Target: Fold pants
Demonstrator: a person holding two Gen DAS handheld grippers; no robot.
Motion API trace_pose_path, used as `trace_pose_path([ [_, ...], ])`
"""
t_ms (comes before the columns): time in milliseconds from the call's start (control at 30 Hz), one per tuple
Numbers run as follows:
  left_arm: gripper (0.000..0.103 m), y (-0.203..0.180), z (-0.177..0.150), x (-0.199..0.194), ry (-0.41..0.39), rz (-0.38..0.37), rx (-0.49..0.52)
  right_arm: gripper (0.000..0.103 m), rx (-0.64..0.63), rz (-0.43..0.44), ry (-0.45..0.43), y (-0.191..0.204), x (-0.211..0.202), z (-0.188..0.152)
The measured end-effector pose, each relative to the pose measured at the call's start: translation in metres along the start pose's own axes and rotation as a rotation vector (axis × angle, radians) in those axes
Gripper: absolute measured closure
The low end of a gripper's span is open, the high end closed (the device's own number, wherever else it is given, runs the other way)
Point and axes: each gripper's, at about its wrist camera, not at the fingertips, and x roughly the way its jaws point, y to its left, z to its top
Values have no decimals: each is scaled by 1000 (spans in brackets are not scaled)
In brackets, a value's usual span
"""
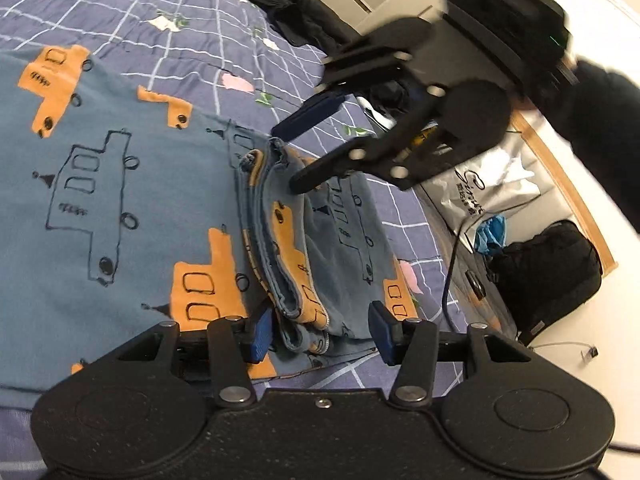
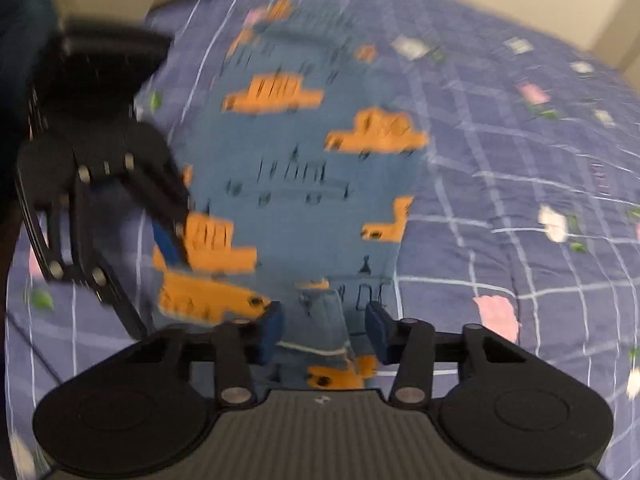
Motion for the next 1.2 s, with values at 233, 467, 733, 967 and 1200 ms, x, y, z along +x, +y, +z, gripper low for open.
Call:
trace_pose_path([
  [233,44,0,0,2,2,-37,18,64,-77,144,151,-13,30,21],
  [467,44,5,1,0,-16,-38,-15,88,-93,199,183,-10,27,26],
  [733,61,8,2,-2,-51,-48,-25,88,-51,141,109,-8,-13,20],
  [967,93,10,2,-13,-86,-1,-26,88,-47,104,74,-7,-23,28],
  [1200,93,22,1,-62,-179,52,-80,87,-78,68,10,-4,-20,63],
])
